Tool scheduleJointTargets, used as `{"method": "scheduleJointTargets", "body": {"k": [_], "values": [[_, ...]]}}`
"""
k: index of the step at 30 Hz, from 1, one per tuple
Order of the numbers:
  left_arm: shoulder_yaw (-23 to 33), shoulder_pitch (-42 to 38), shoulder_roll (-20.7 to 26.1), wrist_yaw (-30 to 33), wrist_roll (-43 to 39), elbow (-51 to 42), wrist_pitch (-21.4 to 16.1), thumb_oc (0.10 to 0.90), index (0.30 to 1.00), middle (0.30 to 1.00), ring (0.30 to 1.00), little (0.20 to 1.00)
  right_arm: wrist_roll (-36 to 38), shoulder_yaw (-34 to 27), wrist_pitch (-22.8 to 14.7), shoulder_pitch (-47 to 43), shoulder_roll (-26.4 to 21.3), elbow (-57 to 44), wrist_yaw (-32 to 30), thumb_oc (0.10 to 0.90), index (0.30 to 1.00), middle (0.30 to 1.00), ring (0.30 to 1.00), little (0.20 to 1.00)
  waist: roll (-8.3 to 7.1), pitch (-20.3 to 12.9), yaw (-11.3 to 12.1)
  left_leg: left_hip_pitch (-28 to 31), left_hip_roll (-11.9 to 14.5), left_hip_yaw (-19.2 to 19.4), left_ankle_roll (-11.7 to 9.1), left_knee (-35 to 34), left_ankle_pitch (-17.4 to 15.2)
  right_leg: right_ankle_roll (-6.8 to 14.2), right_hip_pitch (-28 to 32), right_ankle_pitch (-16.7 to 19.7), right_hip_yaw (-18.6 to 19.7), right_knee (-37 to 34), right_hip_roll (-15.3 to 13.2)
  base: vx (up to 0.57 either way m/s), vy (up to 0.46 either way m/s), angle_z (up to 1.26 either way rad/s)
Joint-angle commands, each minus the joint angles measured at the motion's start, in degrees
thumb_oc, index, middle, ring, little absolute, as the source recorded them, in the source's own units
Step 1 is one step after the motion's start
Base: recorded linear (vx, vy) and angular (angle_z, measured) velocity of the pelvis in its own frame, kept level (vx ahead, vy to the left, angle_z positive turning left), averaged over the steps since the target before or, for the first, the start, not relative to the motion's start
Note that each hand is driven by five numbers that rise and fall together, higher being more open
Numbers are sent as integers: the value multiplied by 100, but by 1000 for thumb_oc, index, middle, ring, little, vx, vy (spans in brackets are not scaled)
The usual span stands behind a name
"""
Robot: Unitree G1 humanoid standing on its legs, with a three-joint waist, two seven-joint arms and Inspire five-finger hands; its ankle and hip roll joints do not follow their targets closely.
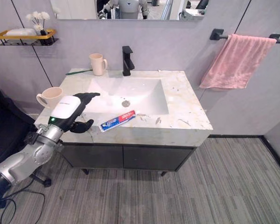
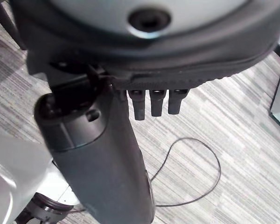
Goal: Organize the bathroom.
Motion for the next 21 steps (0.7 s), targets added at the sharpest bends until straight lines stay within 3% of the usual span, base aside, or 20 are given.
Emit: {"method": "scheduleJointTargets", "body": {"k": [1,4,11,21], "values": [[556,-767,30,4,-150,-511,56,800,900,900,900,900,-67,73,285,34,-290,182,-131,800,900,900,900,900,161,-325,-11,-123,40,-237,-50,433,-473,412,-294,-328,199,774,50,0,0,0],[390,-934,-45,-292,-282,-542,264,800,900,900,900,900,-97,40,347,-16,-270,221,-116,800,900,900,900,900,162,-354,-37,-77,45,-194,-34,376,-477,448,-317,-294,195,763,55,0,0,0],[195,-1001,-109,-308,-212,-432,544,800,900,900,900,900,-107,68,391,-7,-216,248,-162,800,900,900,900,900,145,-383,-66,-47,36,-75,1,364,-502,500,-357,-254,226,758,48,-4,15,0],[93,-829,-244,-51,29,-155,474,800,900,900,900,900,-42,91,459,-53,-176,170,-170,800,900,900,900,900,106,-391,-32,-31,21,-38,48,313,-507,526,-413,-193,237,741,48,-17,9,0]]}}
